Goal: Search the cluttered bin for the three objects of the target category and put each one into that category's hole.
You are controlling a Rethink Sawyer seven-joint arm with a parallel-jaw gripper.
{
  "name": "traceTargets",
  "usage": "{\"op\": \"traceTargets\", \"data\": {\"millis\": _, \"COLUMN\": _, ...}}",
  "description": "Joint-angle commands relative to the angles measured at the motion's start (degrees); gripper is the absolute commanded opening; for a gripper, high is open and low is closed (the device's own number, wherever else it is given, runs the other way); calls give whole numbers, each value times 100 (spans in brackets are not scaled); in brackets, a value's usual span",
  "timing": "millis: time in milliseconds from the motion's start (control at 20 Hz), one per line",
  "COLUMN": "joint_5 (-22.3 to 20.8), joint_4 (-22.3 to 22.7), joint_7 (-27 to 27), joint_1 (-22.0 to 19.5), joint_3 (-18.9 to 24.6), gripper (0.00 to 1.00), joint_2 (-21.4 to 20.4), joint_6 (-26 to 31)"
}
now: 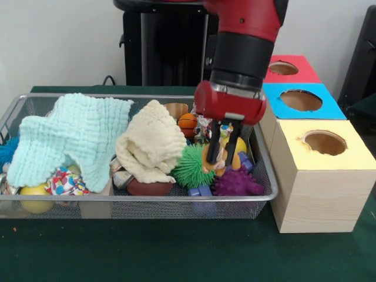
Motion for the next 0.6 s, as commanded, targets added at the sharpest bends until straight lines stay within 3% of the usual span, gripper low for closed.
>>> {"op": "traceTargets", "data": {"millis": 50, "joint_5": 81, "joint_4": 597, "joint_7": 1020, "joint_1": 4, "joint_3": -402, "gripper": 0, "joint_2": -564, "joint_6": 384}}
{"op": "traceTargets", "data": {"millis": 200, "joint_5": 142, "joint_4": 741, "joint_7": 1108, "joint_1": 90, "joint_3": -459, "gripper": 0, "joint_2": -739, "joint_6": 379}}
{"op": "traceTargets", "data": {"millis": 600, "joint_5": 612, "joint_4": 1471, "joint_7": 1189, "joint_1": -165, "joint_3": 83, "gripper": 0, "joint_2": -1124, "joint_6": 668}}
